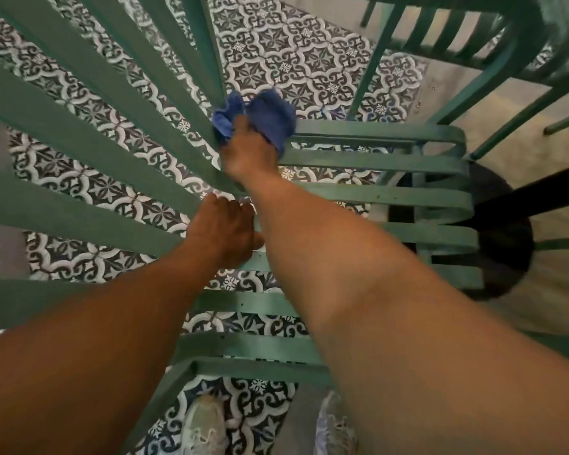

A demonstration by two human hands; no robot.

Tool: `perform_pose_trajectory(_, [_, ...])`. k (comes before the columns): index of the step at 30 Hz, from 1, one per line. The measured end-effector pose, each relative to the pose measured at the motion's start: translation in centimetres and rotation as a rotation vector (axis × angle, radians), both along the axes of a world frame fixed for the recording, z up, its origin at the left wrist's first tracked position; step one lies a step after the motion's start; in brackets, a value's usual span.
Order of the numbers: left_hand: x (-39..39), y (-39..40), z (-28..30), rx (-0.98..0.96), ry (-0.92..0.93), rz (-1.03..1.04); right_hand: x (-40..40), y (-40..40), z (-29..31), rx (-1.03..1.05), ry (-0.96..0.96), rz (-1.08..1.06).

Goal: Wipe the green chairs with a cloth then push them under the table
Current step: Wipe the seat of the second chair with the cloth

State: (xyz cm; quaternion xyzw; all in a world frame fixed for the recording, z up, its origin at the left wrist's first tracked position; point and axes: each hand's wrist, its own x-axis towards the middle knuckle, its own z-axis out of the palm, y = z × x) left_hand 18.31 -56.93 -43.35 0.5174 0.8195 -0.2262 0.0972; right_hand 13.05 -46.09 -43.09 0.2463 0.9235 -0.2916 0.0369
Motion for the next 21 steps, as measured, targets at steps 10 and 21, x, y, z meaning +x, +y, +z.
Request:
perform_pose_trajectory(10, [0.0,-0.4,-0.2,-0.013,-0.009,0.027,21.6,19.1,2.4,0.304,-0.156,-0.532])
perform_pose_trajectory(21, [0.4,-0.2,0.7,-0.069,-0.015,-0.012,13.0,1.6,-0.1,0.144,-0.092,0.089])
